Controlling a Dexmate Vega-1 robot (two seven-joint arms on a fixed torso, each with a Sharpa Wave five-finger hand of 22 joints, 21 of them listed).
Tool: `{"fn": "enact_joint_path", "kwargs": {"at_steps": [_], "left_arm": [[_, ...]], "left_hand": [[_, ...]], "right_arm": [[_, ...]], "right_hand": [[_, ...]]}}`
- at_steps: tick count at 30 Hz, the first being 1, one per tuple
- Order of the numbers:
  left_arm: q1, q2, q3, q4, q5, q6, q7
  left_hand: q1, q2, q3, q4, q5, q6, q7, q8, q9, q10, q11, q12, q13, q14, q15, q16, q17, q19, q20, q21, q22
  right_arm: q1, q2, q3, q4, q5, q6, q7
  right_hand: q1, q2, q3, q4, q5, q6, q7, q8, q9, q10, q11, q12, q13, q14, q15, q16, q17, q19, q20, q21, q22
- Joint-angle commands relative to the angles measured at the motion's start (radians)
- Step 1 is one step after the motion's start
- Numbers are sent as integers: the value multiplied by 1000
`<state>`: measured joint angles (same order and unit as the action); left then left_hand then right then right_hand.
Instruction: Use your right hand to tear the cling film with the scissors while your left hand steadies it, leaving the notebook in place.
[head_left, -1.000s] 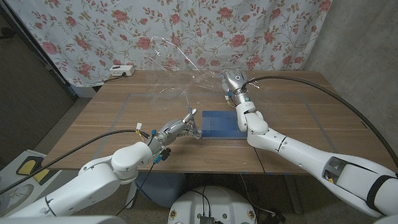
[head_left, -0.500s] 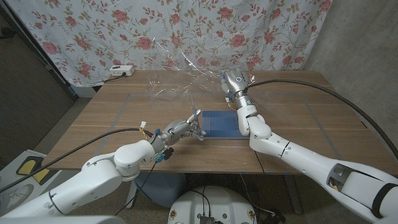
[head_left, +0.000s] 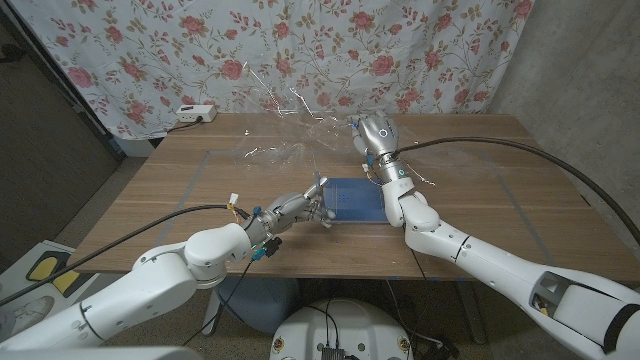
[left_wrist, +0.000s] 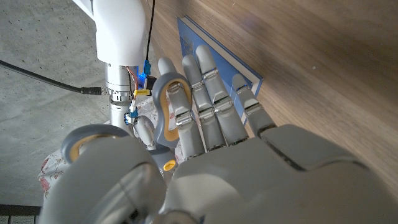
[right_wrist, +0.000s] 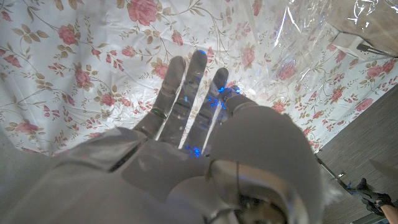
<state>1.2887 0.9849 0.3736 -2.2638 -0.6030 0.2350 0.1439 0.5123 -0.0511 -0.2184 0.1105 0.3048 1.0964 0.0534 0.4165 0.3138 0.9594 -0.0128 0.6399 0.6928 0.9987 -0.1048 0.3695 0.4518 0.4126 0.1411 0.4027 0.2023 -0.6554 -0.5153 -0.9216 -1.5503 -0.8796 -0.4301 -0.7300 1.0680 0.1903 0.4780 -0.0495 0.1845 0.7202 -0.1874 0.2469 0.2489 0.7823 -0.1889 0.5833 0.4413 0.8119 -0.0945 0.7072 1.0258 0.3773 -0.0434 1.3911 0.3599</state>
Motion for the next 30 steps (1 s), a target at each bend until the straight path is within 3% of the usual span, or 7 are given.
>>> {"fn": "enact_joint_path", "kwargs": {"at_steps": [1, 14, 30], "left_arm": [[-16, 19, 7, -14, -13, 12, -9], [-23, 32, 11, -22, -30, 21, -17], [-31, 52, 14, -23, -37, 5, -51]], "left_hand": [[11, 0, -9, 3, 1, -21, 33, -7, 3, 21, -19, 2, 2, -1, 0, 7, 6, 6, -6, -3, 2], [12, 3, -14, 4, 1, -22, 34, -9, 6, 22, -20, 2, 2, -1, 0, 6, 6, 6, -7, -4, 2], [14, 6, -22, 5, 0, -19, 33, -12, 7, 23, -22, 1, 4, -4, 1, 5, 6, 1, -5, -8, 3]], "right_arm": [[-21, 16, 1, 54, -32, 41, -109], [-19, 26, -7, 137, -9, 122, -219], [-30, 11, -2, 167, 35, 189, -240]], "right_hand": [[-10, 2, -8, 0, -4, 6, -9, -3, 3, 2, -4, -10, -4, -3, -124, 16, 9, -5, -57, 18, 3], [-21, 3, -22, -1, -9, 13, -17, -9, 7, 5, -1, -37, -23, -10, -123, 41, 20, -7, -62, 61, -1], [-26, 3, -29, -5, -12, 21, -16, -12, 10, 2, -3, -67, -42, -10, -122, 69, 30, -13, -64, 96, -9]]}}
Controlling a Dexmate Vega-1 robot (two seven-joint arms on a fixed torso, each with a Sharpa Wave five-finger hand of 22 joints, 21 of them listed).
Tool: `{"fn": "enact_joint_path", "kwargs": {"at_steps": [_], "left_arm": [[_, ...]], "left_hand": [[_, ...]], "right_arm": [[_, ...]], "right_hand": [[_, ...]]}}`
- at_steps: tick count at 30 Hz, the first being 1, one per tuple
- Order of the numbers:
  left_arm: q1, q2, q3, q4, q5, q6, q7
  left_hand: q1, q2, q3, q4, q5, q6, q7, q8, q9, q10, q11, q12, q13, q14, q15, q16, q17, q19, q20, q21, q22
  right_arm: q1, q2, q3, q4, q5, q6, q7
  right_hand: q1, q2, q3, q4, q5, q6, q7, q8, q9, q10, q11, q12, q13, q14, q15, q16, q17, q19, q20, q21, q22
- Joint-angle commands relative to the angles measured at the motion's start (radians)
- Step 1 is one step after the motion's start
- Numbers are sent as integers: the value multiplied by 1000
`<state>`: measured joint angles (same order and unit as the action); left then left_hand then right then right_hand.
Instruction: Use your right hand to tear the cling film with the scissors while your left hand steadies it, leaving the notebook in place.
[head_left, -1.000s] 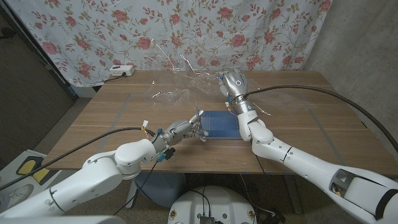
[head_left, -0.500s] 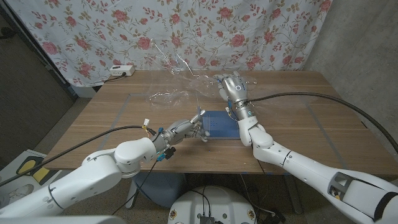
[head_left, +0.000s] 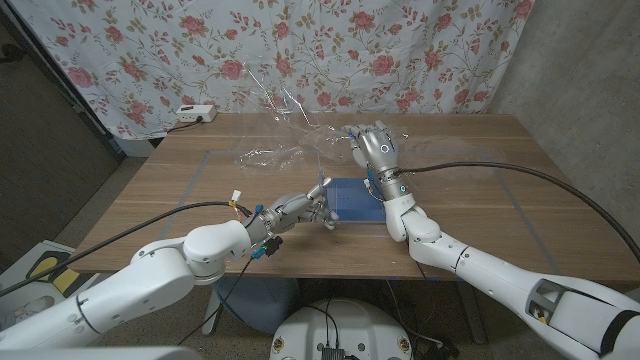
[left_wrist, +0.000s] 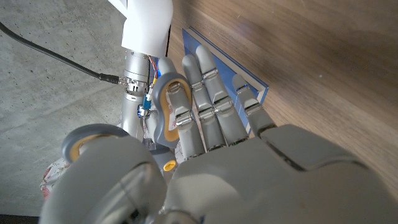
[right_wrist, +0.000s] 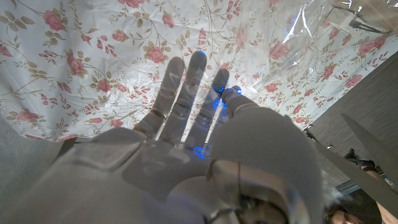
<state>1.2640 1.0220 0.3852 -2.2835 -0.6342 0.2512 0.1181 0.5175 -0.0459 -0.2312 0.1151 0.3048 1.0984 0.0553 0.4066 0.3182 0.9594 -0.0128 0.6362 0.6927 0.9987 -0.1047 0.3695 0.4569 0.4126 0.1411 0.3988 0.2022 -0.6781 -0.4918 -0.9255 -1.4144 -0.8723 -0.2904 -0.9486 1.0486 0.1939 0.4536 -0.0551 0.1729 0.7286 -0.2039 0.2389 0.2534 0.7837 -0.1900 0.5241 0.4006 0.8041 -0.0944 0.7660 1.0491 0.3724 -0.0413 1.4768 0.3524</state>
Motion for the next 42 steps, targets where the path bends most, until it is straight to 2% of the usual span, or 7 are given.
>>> {"fn": "enact_joint_path", "kwargs": {"at_steps": [1, 18, 42], "left_arm": [[-8, 15, 3, -4, -6, -11, -26], [-30, 15, 11, 23, -44, -32, -86], [-55, 18, 32, 23, -40, -17, -96]], "left_hand": [[9, 0, -10, 1, 0, -21, 31, -3, 3, 23, -21, 5, 4, -4, 0, 5, 1, 1, -6, -4, 3], [14, 4, -15, 1, -1, -19, 32, -5, 5, 22, -22, 3, 5, -7, -1, 5, 2, -5, -6, -8, 3], [15, 4, -28, 2, -3, -18, 31, -10, 7, 24, -19, 1, 6, -10, 0, 5, 3, -8, -6, -12, 3]], "right_arm": [[-7, -14, 0, 33, 24, 52, -24], [-37, -27, 15, 14, 39, 75, -55], [-40, -31, 5, 32, 10, 82, -79]], "right_hand": [[-8, -1, -5, 0, 0, 11, -1, -5, 5, 1, -2, -10, -3, -4, -122, 11, 6, -9, -67, 14, -3], [-17, 3, -8, 5, 1, 13, -1, -10, 9, 9, 1, -29, -12, -3, -122, 35, 11, -16, -70, 42, -13], [-21, 3, -5, 6, 2, 14, 0, -15, 13, 17, 6, -44, -8, -11, -122, 55, 7, -23, -72, 69, -31]]}}
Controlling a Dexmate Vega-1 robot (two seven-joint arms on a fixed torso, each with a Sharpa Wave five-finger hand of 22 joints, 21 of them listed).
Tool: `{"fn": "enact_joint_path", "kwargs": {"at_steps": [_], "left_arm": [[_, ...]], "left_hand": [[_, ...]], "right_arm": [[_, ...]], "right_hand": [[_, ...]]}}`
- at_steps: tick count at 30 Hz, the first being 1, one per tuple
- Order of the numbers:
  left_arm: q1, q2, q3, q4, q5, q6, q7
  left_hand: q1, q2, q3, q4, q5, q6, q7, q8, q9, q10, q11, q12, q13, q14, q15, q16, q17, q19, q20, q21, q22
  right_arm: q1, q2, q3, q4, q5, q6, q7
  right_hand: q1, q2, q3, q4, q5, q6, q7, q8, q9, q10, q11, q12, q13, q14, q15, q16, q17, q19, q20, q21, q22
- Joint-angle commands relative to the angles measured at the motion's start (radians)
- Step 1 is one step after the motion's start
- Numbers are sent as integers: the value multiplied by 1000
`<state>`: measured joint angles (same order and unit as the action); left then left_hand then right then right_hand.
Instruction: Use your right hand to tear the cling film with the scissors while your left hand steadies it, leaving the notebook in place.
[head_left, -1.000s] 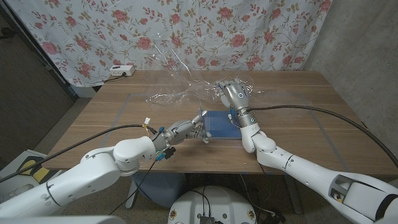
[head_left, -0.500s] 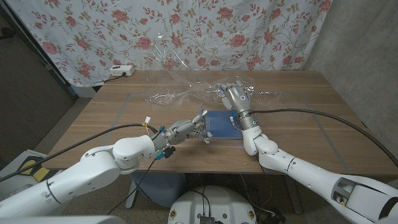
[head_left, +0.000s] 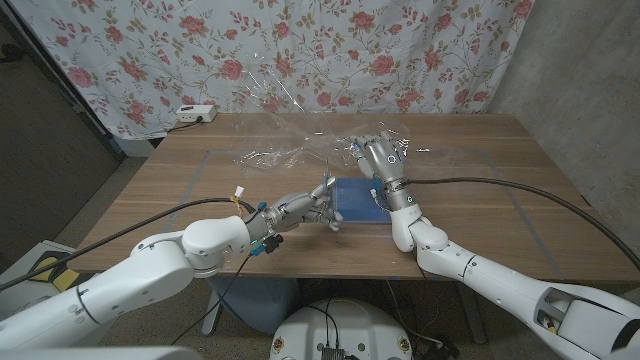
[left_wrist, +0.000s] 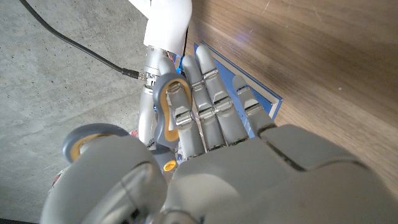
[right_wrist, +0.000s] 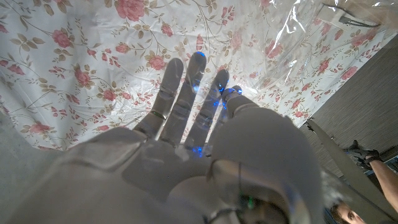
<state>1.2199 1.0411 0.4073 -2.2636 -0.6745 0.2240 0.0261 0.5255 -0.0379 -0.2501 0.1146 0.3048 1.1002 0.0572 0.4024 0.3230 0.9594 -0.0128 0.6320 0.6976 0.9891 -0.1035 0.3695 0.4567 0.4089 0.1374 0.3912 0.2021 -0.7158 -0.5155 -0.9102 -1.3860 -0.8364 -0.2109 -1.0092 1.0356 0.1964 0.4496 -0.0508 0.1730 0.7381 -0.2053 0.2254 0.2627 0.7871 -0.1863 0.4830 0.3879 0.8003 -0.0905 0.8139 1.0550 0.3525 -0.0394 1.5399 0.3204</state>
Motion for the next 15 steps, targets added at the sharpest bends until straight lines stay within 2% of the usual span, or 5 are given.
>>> {"fn": "enact_joint_path", "kwargs": {"at_steps": [1, 15], "left_arm": [[-13, -3, 11, 4, 0, 14, -2], [-29, -6, 22, 13, -9, 25, -15]], "left_hand": [[7, -4, -9, 3, -3, -19, 30, -5, 2, 23, -19, 5, 1, 0, -2, 5, 4, -4, -2, -5, 3], [4, -4, -18, 5, -3, -17, 31, -8, 3, 25, -19, 4, 2, 1, 0, 6, 4, -4, -2, -6, 3]], "right_arm": [[-4, -9, -10, 0, -24, 5, -20], [-19, -23, -6, -23, -35, 10, -20]], "right_hand": [[-8, 0, -1, 1, 2, 4, 2, -2, 4, 12, -1, -4, 5, -9, -125, 7, 0, -5, -74, 6, 0], [-10, 0, 2, 0, 2, 7, 4, -5, 7, 18, 2, -13, 8, -14, -125, 21, -4, -4, -74, 15, -13]]}}
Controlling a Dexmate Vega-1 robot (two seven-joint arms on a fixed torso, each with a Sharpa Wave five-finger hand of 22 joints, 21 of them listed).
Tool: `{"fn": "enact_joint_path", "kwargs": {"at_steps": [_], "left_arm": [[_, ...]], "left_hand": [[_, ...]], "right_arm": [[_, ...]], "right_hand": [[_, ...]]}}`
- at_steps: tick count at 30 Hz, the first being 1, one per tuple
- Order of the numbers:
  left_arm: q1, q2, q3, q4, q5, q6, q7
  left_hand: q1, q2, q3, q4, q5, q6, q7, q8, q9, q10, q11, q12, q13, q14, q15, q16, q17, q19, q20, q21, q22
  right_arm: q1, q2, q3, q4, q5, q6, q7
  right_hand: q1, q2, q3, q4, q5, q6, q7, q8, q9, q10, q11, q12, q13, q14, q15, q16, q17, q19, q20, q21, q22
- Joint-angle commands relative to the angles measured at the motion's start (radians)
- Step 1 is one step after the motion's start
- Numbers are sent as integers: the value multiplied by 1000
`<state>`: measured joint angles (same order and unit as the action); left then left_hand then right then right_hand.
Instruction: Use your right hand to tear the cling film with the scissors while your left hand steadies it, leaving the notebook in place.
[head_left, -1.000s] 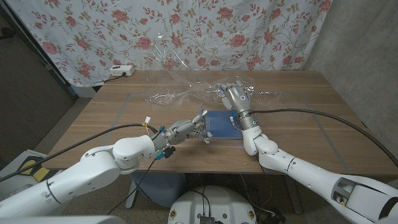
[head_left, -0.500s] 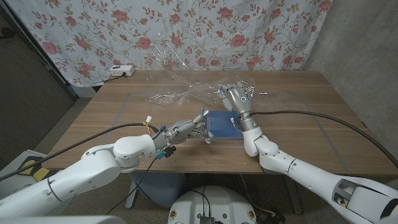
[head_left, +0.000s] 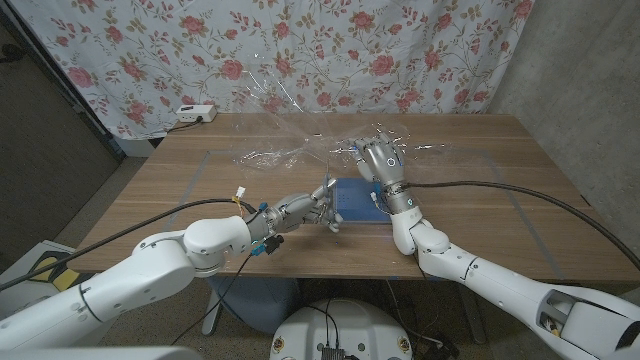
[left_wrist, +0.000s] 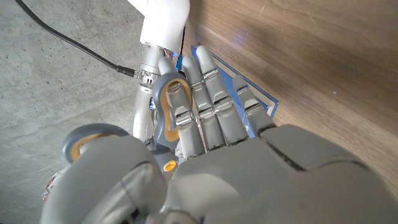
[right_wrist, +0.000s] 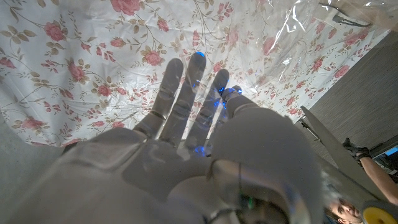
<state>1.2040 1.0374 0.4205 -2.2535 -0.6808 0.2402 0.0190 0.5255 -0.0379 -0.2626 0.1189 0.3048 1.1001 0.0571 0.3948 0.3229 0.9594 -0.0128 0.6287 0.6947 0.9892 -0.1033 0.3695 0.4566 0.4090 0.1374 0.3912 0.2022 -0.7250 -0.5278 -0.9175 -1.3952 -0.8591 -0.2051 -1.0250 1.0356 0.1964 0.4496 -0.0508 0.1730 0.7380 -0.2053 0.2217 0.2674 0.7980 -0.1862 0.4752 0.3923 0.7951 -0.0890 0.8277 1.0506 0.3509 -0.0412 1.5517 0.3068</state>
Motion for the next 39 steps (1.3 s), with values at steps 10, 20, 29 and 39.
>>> {"fn": "enact_joint_path", "kwargs": {"at_steps": [10, 20, 29, 39], "left_arm": [[-30, 4, 28, -22, 59, 24, 21], [-37, -1, 27, -18, 38, 29, 1], [-35, -5, 26, -6, 26, 29, -2], [-36, -8, 29, -1, 25, 29, -1]], "left_hand": [[4, -3, -9, 2, -3, -18, 31, -2, 5, 25, -20, 6, 5, 0, -1, 7, 5, -4, -2, -7, 3], [3, -2, -15, 3, -3, -15, 31, -3, 6, 27, -20, 6, 6, 0, -2, 8, 6, -3, -1, -8, 4], [3, 0, -18, 4, -2, -12, 31, -4, 7, 29, -19, 5, 5, 1, -2, 9, 6, -4, -2, -9, 4], [5, 3, -21, 5, -2, -11, 31, -5, 9, 29, -19, 4, 7, 0, -2, 10, 7, -3, -2, -10, 4]], "right_arm": [[-15, -14, 2, -18, -17, 10, -3], [-19, -15, 5, -14, -15, 12, -1], [-25, -18, 10, -23, -12, 20, -10], [-40, -28, 12, -47, -21, 28, -10]], "right_hand": [[-11, 0, 3, 0, 2, 7, 3, -3, 4, 11, 2, -10, 8, -13, -127, 15, -4, -4, -73, 7, -8], [-12, 1, 5, 0, 2, 10, 5, -4, 6, 13, 2, -16, 14, -16, -127, 27, -7, -5, -75, 10, -17], [-12, 1, 6, -1, 2, 10, 5, -5, 7, 16, 4, -19, 16, -17, -127, 34, -8, -5, -74, 12, -21], [-11, 1, 8, -3, 2, 13, 7, -6, 8, 21, 3, -22, 19, -22, -127, 41, -12, -2, -74, 14, -27]]}}
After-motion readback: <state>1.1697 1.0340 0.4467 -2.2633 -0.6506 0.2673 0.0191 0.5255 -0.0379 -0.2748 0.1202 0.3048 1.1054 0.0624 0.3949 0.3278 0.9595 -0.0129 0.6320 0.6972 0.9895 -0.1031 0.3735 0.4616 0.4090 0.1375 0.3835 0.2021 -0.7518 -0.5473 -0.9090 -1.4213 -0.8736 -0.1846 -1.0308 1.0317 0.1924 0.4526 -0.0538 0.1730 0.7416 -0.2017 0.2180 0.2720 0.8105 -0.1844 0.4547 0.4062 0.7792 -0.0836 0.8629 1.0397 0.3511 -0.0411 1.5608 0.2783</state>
